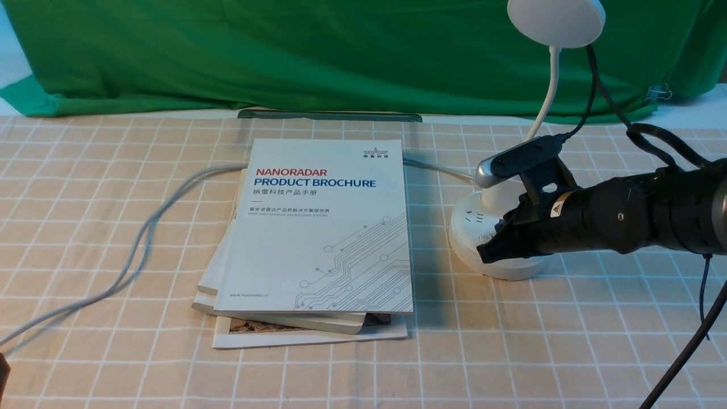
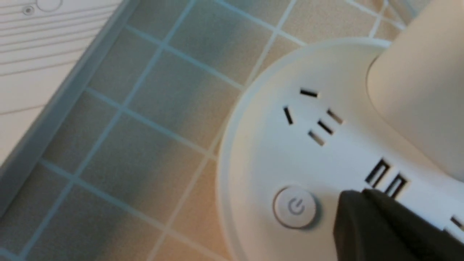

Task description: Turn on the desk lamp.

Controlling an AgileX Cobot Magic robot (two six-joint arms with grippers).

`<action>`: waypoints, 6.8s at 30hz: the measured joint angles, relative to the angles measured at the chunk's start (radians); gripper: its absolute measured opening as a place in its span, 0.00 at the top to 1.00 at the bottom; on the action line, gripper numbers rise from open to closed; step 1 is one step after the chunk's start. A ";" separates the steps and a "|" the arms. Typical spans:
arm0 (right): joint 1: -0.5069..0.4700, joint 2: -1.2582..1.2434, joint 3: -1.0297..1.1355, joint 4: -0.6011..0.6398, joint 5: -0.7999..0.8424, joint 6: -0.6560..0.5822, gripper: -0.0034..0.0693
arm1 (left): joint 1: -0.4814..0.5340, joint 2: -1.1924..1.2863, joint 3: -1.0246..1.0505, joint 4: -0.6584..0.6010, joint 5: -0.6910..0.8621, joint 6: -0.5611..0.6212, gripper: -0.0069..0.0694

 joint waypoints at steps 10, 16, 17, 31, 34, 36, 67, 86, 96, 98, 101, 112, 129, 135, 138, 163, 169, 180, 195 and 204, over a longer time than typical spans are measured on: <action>-0.055 -0.112 0.016 0.000 0.105 0.000 0.91 | 0.000 0.000 0.000 0.000 0.000 0.000 0.88; -0.061 -0.119 0.016 -0.001 0.111 0.001 0.91 | 0.000 0.000 0.000 0.000 0.000 0.000 0.88; -0.061 -0.116 0.016 -0.001 0.111 0.001 0.91 | 0.000 0.000 0.000 0.000 0.000 0.000 0.88; -0.036 -0.064 0.016 -0.001 0.096 0.017 0.92 | 0.000 0.000 0.000 0.000 0.000 0.000 0.88; -0.036 -0.062 0.016 -0.001 0.086 0.018 0.92 | 0.000 0.000 0.000 0.000 0.000 0.000 0.88; -0.036 -0.061 0.016 -0.001 0.082 0.018 0.92 | 0.000 0.000 0.000 0.000 0.000 0.000 0.88; -0.039 -0.017 0.005 0.002 0.019 0.022 0.92 | 0.000 0.000 0.000 0.000 0.000 0.000 0.88; -0.039 -0.097 -0.198 0.000 0.430 -0.007 0.92 | 0.000 0.000 0.000 0.000 0.000 0.000 0.88; -0.051 -0.020 -0.203 -0.005 0.482 -0.005 0.92 | 0.000 0.000 0.000 0.000 0.000 0.000 0.88; -0.061 -0.019 -0.211 -0.008 0.486 -0.004 0.92 | 0.000 0.000 0.000 0.000 0.000 0.000 0.88; -0.069 -0.017 -0.217 -0.009 0.490 -0.004 0.92 | 0.000 0.000 0.000 0.000 0.000 0.000 0.88; -0.069 0.020 -0.219 -0.010 0.486 -0.004 0.92 | 0.000 0.000 0.000 0.000 0.000 0.000 0.88; -0.069 0.020 -0.219 -0.010 0.453 -0.004 0.92 | 0.000 0.000 0.000 0.000 0.000 0.000 0.88; -0.069 0.021 -0.219 -0.010 0.441 -0.004 0.92 | 0.000 0.000 0.000 0.000 0.000 0.000 0.88; -0.069 0.023 -0.219 -0.010 0.441 -0.004 0.92 | 0.000 0.000 0.000 0.000 0.000 0.000 0.88; -0.059 -0.192 -0.221 -0.008 0.486 -0.003 0.91 | 0.000 0.000 0.000 0.000 0.000 0.000 0.88; -0.059 -0.525 -0.101 -0.004 0.447 0.029 0.91 | 0.000 0.000 0.000 0.000 0.000 0.000 0.88; -0.059 -1.129 0.269 -0.003 0.387 0.079 0.90 | 0.000 0.000 0.000 0.000 0.000 0.000 0.88; -0.059 -1.653 0.652 -0.001 0.129 0.040 0.87 | 0.000 0.000 0.000 0.000 0.000 0.000 0.88; -0.129 -1.732 0.924 -0.029 -0.106 0.135 0.84 | 0.000 0.000 0.000 0.000 0.000 0.000 0.88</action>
